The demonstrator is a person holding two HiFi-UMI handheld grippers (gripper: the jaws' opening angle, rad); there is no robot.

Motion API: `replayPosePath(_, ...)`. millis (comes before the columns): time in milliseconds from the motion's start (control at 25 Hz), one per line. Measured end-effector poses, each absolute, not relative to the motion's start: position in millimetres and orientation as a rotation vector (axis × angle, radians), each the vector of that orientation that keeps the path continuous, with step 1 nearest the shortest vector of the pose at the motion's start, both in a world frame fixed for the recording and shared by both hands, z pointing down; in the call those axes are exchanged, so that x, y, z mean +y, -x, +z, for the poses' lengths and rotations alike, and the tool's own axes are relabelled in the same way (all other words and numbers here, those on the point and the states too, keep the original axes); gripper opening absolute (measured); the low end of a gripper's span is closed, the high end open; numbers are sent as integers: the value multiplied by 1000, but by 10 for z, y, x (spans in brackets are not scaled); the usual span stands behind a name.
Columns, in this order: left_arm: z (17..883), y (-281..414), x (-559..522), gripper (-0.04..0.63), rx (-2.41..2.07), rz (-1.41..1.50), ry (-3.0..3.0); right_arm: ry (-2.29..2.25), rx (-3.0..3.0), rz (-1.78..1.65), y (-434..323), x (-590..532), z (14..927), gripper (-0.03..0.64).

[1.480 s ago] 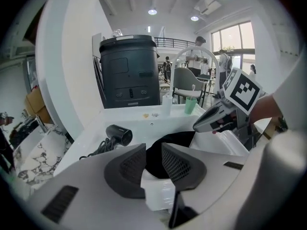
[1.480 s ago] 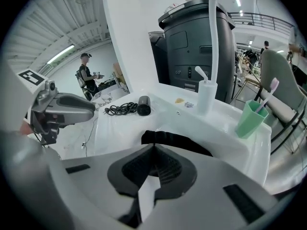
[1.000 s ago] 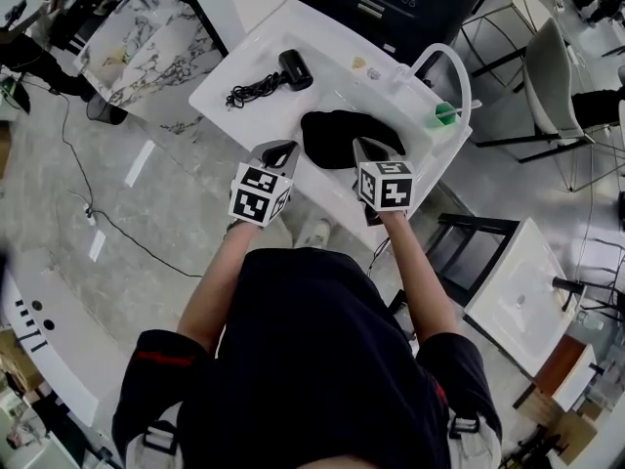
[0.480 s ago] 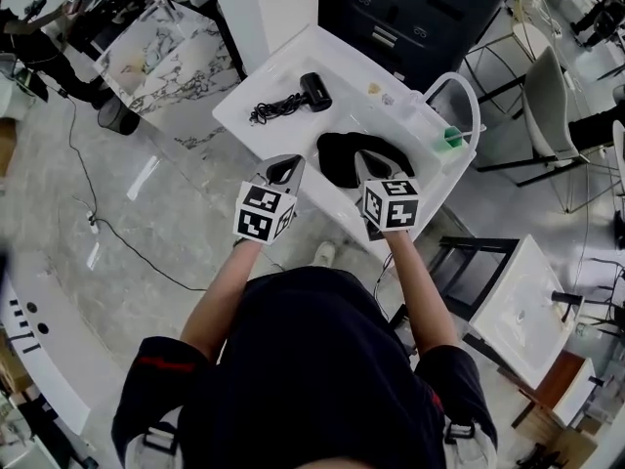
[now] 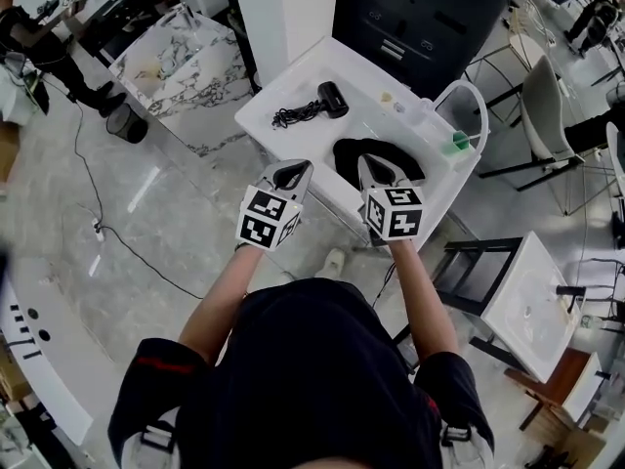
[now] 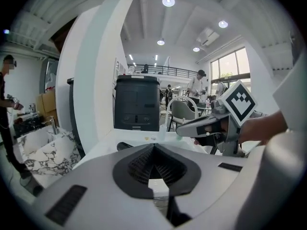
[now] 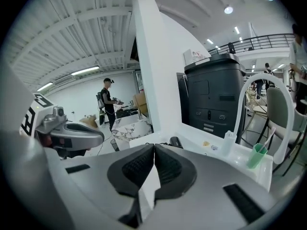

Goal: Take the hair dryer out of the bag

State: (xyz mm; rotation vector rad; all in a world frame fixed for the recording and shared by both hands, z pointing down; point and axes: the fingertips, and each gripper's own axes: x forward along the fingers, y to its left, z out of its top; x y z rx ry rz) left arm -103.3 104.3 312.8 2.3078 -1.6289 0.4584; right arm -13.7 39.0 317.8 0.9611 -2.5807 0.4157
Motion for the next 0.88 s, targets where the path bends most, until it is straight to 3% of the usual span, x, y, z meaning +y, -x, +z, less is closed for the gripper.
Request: replayPosePath(880,2260,1246,1513,15,-1658,297,-2487,-1067,-2763,260,552,1039,2110,34)
